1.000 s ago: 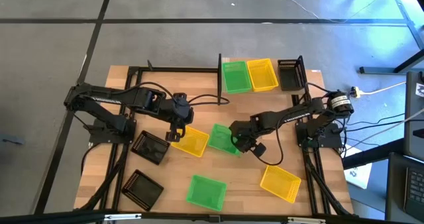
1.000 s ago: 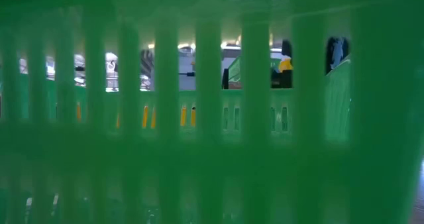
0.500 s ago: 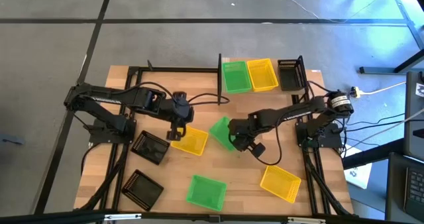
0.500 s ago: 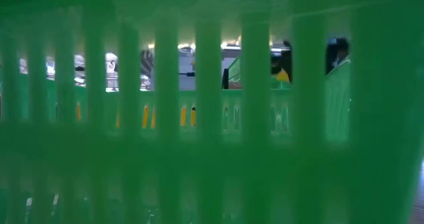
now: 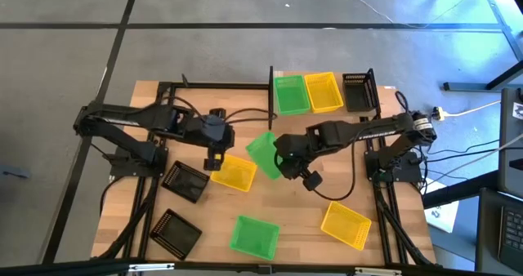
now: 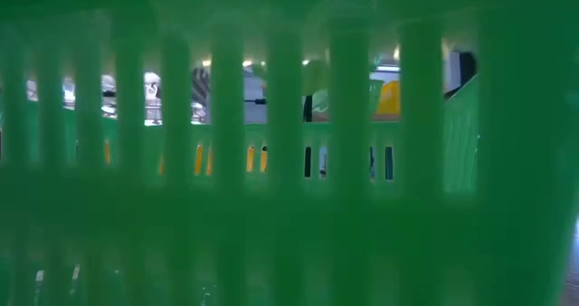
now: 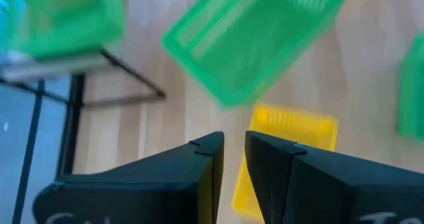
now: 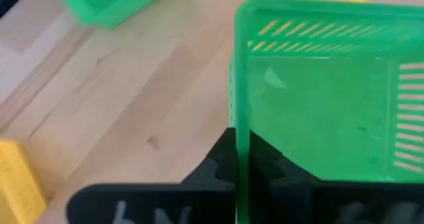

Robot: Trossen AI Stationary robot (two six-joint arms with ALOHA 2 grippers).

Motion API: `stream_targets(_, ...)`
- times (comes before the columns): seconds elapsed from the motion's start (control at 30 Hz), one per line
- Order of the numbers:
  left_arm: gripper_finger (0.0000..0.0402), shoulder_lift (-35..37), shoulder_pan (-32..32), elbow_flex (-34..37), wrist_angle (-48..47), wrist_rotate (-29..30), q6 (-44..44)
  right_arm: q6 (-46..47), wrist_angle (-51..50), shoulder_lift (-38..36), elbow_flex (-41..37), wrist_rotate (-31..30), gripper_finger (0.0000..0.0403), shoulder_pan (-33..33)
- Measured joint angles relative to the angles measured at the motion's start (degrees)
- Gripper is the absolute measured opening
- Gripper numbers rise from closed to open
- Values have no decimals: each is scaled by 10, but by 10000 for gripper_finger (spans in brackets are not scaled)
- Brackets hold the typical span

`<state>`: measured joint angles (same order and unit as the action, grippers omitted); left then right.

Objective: Stack baskets on shelf by color
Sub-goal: Stack the top green bin on the green bin on the shelf

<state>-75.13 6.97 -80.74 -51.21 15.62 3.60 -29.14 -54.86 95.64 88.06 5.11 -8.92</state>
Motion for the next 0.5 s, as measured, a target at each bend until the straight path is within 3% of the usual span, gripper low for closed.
stream_targets(0.37, 55, 70, 5, 0, 46, 48, 11, 95, -121, 0, 133, -209, 0, -6)
stream_targets(0.5, 55, 71, 6, -2, 61, 48, 15, 97, -154, 0, 186, -231, 0, 23)
